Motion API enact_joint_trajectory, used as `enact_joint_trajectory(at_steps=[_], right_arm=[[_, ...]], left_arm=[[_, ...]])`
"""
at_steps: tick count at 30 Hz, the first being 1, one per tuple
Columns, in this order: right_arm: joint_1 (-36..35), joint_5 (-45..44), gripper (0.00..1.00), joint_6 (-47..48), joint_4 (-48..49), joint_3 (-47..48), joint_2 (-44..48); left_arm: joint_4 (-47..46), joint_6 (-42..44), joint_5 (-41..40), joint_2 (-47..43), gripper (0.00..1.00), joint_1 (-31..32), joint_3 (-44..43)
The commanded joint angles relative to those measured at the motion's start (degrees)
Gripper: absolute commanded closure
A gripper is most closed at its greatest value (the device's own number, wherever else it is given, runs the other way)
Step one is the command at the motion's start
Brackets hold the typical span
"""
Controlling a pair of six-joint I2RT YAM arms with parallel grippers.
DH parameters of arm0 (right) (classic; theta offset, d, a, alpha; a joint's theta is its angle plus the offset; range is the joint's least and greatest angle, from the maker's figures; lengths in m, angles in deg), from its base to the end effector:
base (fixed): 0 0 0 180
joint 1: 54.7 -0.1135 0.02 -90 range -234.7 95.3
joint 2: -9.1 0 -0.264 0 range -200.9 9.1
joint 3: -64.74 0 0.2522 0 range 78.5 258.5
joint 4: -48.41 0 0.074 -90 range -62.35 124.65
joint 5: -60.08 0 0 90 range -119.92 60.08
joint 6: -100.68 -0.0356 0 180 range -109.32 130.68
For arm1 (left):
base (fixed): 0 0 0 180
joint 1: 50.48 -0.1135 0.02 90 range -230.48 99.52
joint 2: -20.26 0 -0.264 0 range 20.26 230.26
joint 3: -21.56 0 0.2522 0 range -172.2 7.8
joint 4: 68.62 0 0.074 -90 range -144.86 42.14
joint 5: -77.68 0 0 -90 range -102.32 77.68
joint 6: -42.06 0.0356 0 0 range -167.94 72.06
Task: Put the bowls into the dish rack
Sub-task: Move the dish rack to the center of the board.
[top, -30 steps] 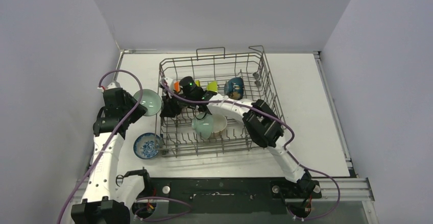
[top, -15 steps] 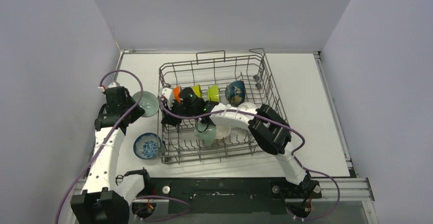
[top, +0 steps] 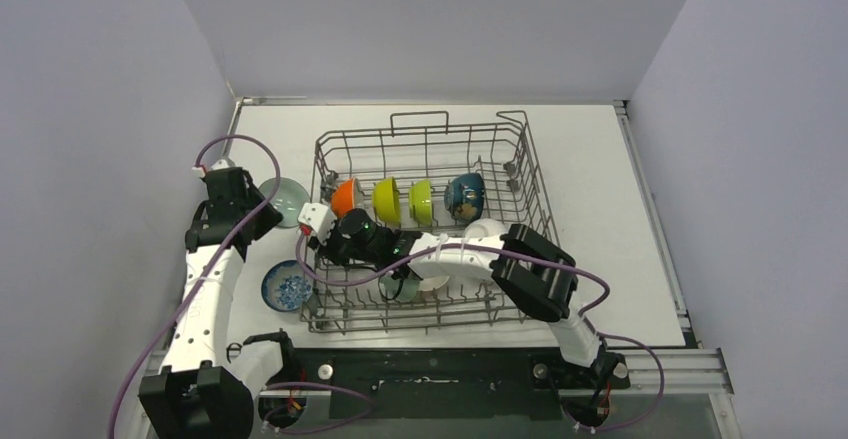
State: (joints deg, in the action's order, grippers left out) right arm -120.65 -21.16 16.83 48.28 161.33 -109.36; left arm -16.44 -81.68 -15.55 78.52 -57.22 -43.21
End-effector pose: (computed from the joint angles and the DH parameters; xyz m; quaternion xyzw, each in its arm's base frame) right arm 0.1911 0.4415 0.2107 -0.5210 0.6432 0.3328 0.4518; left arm 0.2066 0.0264 0.2883 -0.3302 0.8649 -0.0627 0.3728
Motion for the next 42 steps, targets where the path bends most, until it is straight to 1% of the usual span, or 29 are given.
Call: enact_joint_trajectory(at_steps=[1,10,13,15,20,26,27,29,31,32,34,35,40,42], right_arm=[[-2.2,-19.7,0.95,4.0,3.5,-3.2,3.5],[-3.8,-34.0,0.95,11.2,11.0,-7.0,3.3],[-3.7,-36.9,0.95,13.2,13.2,-8.0,3.4],[-3.6,-36.7,0.95,13.9,13.4,-8.2,3.4],[-3.3,-32.8,0.95,12.9,11.9,-7.8,4.6],[-1.2,-23.9,0.94,6.3,3.6,-3.0,4.4],[-0.7,-22.4,0.9,4.9,2.6,-2.3,4.5],[0.3,-18.9,0.77,2.1,1.2,-1.4,5.0],[1.5,-14.6,0.68,-0.6,-0.1,-0.6,5.5],[2.1,-13.0,0.64,-1.6,-0.4,-0.4,5.8],[2.9,-10.9,0.52,-3.2,-0.6,-0.3,6.5],[3.4,-9.8,0.47,-3.9,-0.7,-0.2,6.9],[5.3,-5.3,0.31,-6.1,-1.1,-0.2,8.8],[6.1,-3.8,0.27,-7.9,-1.5,-0.2,9.7]], left_arm=[[-1.4,1.0,3.1,-0.4,1.0,0.5,-3.5],[-1.4,1.0,3.2,0.1,1.0,0.5,-4.5],[-1.2,1.1,3.2,0.0,1.0,0.5,-5.5],[-1.2,1.2,4.2,0.0,1.0,0.5,-6.0],[-1.4,1.5,5.3,-0.1,1.0,0.5,-7.3],[-1.7,1.9,6.5,-0.4,1.0,0.5,-7.9],[-1.7,2.0,6.6,-0.6,1.0,0.5,-8.0],[-2.1,2.2,6.9,-1.0,1.0,0.5,-8.0],[-2.6,2.3,7.1,-1.6,1.0,0.5,-7.8],[-2.8,2.5,7.0,-1.8,1.0,0.5,-7.8],[-3.1,2.7,7.0,-2.0,1.0,0.5,-7.8],[-3.3,2.9,6.9,-2.2,1.0,0.4,-7.9],[-3.9,3.5,7.1,-2.9,1.0,0.4,-7.8],[-4.1,3.7,7.4,-3.3,1.0,0.4,-8.0]])
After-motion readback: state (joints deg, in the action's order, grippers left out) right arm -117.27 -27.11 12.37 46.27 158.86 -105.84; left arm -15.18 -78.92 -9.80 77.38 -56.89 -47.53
